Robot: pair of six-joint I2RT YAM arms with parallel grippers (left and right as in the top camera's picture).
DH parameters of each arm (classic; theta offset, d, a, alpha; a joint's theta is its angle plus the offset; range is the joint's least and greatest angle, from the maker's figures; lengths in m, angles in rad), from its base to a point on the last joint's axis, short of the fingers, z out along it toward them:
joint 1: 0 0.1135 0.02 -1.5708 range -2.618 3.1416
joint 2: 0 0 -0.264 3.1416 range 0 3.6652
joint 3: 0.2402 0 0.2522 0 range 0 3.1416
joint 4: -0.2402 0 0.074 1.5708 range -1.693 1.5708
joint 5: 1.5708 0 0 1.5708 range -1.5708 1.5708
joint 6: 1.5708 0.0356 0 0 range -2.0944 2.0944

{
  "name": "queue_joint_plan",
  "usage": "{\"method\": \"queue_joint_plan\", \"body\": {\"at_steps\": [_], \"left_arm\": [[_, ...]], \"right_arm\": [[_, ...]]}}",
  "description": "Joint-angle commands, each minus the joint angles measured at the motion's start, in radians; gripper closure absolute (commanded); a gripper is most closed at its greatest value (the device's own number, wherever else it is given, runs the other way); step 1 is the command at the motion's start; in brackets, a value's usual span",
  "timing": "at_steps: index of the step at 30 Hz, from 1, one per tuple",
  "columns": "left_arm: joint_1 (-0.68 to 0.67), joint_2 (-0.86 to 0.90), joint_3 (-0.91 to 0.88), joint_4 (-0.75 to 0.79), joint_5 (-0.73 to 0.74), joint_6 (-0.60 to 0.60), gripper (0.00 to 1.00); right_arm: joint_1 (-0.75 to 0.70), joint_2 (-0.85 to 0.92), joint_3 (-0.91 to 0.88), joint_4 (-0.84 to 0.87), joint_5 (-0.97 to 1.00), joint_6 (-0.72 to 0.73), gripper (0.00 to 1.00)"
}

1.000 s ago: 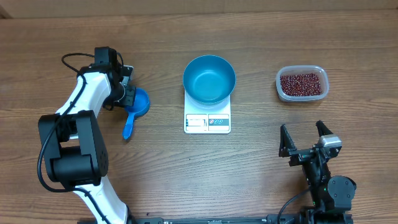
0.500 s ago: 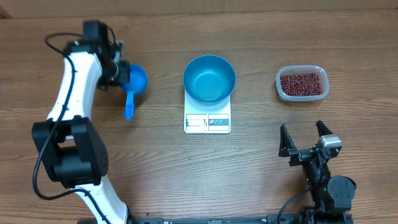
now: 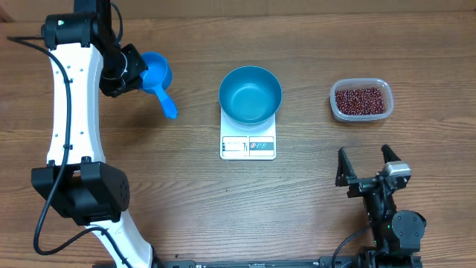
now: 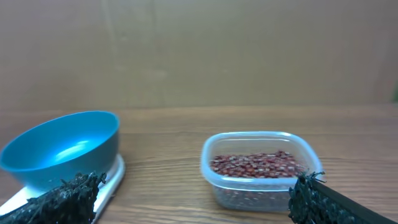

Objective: Scoop item into bowl and weigh 150g on scale
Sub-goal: 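Lift the blue scoop with the left gripper toward the teal bowl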

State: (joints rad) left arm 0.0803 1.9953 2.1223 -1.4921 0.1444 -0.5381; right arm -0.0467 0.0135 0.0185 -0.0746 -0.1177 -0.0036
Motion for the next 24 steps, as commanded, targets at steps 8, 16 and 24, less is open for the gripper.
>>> {"method": "queue_joint_plan", "body": {"at_steps": [8, 16, 24], "left_arm": [[-0.081, -0.019, 0.021, 0.011, 0.025, -0.079, 0.96], [-0.216, -0.019, 0.024, 0.039, 0.025, -0.094, 0.96], [-0.294, -0.019, 0.063, 0.095, 0.026, -0.130, 0.96]], "right_arm": [[-0.003, -0.011, -0.010, -0.003, 0.059, -0.005, 0.00], [-0.003, -0.011, -0.010, 0.006, 0.056, -0.005, 0.00], [-0.003, -0.010, 0.016, 0.073, 0.018, 0.251, 0.00]]}}
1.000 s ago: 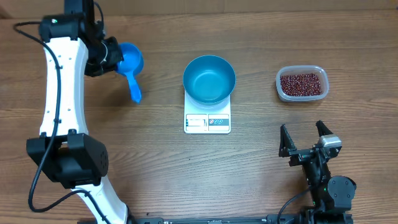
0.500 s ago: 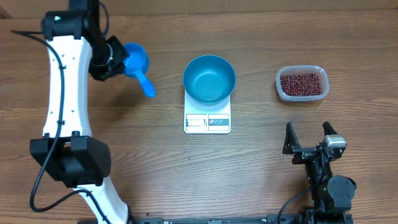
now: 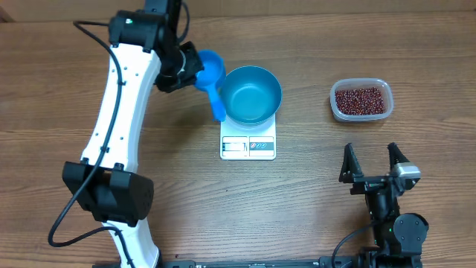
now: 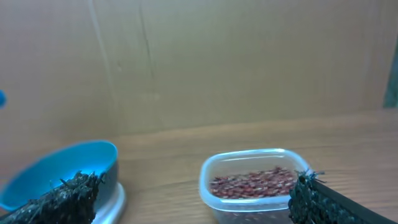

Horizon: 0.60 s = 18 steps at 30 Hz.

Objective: Scoop item into bowl and weigh 150g on scale
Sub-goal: 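Lift the blue scoop with the left gripper toward the teal bowl, then move the right gripper toward the scoop handle above the bowl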

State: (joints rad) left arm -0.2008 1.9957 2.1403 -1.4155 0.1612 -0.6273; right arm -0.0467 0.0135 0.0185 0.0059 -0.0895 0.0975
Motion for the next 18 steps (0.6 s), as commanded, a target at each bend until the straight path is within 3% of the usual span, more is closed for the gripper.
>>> {"method": "queue_joint_plan", "body": {"at_steps": [1, 8, 14, 18], "left_arm": [[-0.018, -0.019, 0.050, 0.024, 0.009, -0.051, 0.96], [-0.040, -0.019, 0.062, 0.045, 0.021, -0.115, 0.96], [-0.047, -0.019, 0.062, 0.044, 0.028, -0.216, 0.96], [-0.048, -0.019, 0.062, 0.057, 0.050, -0.219, 0.96]], "right_arm": [[-0.003, -0.010, 0.028, -0.018, -0.015, 0.167, 0.00], [-0.010, 0.048, 0.223, -0.217, -0.024, 0.168, 0.00], [-0.011, 0.293, 0.480, -0.406, -0.038, 0.168, 0.00], [-0.011, 0.493, 0.653, -0.487, -0.106, 0.168, 0.00]]}}
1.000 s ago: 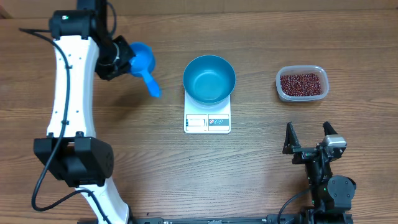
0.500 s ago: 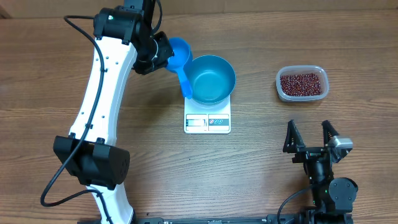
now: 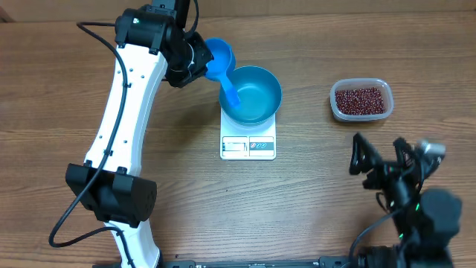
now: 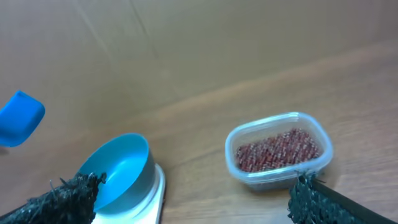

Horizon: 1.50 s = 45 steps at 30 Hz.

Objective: Scoop item into bowl and weigh 150g on scale
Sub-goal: 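Move the right gripper toward the scoop handle above the bowl, then grasp the scoop handle with the right gripper, release left gripper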

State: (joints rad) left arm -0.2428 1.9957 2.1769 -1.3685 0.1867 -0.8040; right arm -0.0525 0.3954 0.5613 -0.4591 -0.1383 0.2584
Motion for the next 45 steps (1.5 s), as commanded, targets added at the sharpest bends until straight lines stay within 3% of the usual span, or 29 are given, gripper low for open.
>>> {"method": "queue_joint_plan", "body": {"at_steps": [1, 6, 11, 15, 20, 26, 30, 39, 45], "left_arm": [[-0.006, -0.019, 0.025, 0.013, 0.024, -0.042, 0.96], [-0.006, -0.019, 0.025, 0.037, 0.021, -0.042, 0.96], [-0.006, -0.019, 0.025, 0.029, 0.025, -0.042, 0.96], [-0.006, -0.019, 0.025, 0.031, 0.024, -0.050, 0.96], [-0.007, -0.019, 0.025, 0.031, 0.024, -0.269, 0.96], [-0.010, -0.019, 0.024, 0.032, 0.024, -0.551, 0.96], [-0.028, -0.019, 0.024, 0.035, 0.020, -0.669, 0.96], [-0.106, -0.019, 0.024, 0.035, -0.044, -0.716, 0.96], [-0.169, -0.019, 0.024, 0.035, -0.073, -0.715, 0.96]], "right_arm": [[-0.005, 0.171, 0.159, -0.041, -0.092, 0.007, 0.00], [-0.005, 0.440, 0.335, -0.025, -0.458, 0.007, 0.00], [-0.005, 0.637, 0.366, 0.210, -0.831, 0.019, 0.00], [-0.004, 0.762, 0.366, 0.407, -0.983, 0.234, 0.00], [-0.004, 0.867, 0.366, 0.538, -0.985, 0.500, 0.00], [0.018, 0.904, 0.366, 0.563, -0.880, 0.641, 0.00], [0.081, 0.905, 0.366, 0.564, -0.728, 0.710, 0.04], [0.278, 0.905, 0.366, 0.599, -0.447, 0.722, 0.06], [0.350, 0.906, 0.366, 0.608, -0.393, 0.717, 0.06]]}}
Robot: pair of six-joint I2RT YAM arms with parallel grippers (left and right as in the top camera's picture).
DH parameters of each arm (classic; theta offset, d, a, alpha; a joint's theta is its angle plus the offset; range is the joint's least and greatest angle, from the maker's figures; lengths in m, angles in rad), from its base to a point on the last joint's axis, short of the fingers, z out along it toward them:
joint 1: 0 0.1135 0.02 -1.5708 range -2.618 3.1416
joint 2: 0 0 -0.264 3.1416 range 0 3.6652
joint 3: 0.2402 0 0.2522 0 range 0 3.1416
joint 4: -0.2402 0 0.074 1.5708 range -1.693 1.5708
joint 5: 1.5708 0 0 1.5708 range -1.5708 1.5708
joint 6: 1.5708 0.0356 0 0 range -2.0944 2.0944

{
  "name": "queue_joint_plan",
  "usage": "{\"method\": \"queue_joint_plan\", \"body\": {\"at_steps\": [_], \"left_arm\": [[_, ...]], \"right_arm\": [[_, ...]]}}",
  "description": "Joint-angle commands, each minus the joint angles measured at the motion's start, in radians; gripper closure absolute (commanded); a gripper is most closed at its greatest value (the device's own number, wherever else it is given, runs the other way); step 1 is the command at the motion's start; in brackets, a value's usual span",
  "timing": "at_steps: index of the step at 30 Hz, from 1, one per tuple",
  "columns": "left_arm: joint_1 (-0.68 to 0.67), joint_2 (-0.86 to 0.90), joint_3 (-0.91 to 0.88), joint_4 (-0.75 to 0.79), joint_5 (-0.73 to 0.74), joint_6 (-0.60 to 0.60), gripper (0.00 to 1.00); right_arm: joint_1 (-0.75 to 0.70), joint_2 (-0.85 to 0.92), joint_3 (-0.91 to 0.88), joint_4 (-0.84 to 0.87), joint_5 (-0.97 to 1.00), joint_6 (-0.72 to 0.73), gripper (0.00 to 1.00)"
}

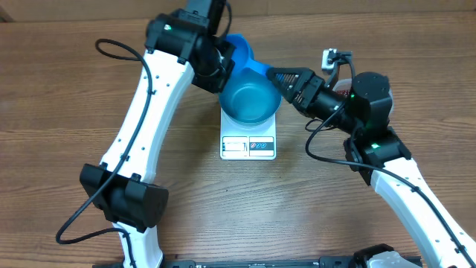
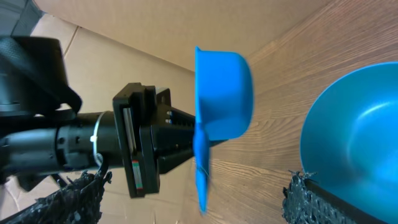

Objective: Scoop item into bowl and weigh 150g on scale
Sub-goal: 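Grasp the scoop handle with the right gripper, release left gripper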

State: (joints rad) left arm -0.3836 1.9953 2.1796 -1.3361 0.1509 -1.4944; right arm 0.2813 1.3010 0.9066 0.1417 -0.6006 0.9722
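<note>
A blue scoop [image 1: 239, 50] hangs above the back rim of the blue bowl [image 1: 251, 100], which stands on the white scale [image 1: 248, 146]. My left gripper [image 1: 217, 65] is shut on the scoop's cup end. In the right wrist view the scoop [image 2: 222, 93] is side-on, its handle hanging down between my right fingertips [image 2: 73, 194]. My right gripper [image 1: 285, 77] is open just right of the scoop, its jaws wide apart around the handle without touching it. The bowl [image 2: 360, 124] looks empty. The bean container is hidden under my right arm.
My left arm [image 1: 141, 126] spans the table's left half from front to back. My right arm [image 1: 387, 160] crosses the right half diagonally. A brown cardboard wall [image 2: 124, 31] stands behind the table.
My right gripper was open at the front right of the table; now it is up beside the bowl's back right rim, around the scoop's handle. The left gripper has carried the scoop slightly right.
My left gripper held the scoop at the far left, then beside the bowl's left rim, then at its back left rim. The right gripper stayed open at the front right, rose a little, and now faces the scoop over the bowl.
</note>
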Motion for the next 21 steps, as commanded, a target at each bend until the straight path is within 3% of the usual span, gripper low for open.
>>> {"method": "queue_joint_plan", "body": {"at_steps": [1, 6, 21], "left_arm": [[-0.039, -0.019, 0.021, 0.003, -0.041, -0.025, 0.96], [-0.083, -0.019, 0.021, 0.002, -0.061, -0.024, 0.96], [-0.093, -0.019, 0.021, -0.004, -0.053, -0.025, 0.96]], "right_arm": [[0.019, 0.001, 0.021, 0.007, 0.069, 0.000, 0.08], [0.020, 0.002, 0.020, 0.003, 0.069, 0.000, 0.41], [0.020, 0.002, 0.020, 0.002, 0.069, -0.034, 0.91]]}}
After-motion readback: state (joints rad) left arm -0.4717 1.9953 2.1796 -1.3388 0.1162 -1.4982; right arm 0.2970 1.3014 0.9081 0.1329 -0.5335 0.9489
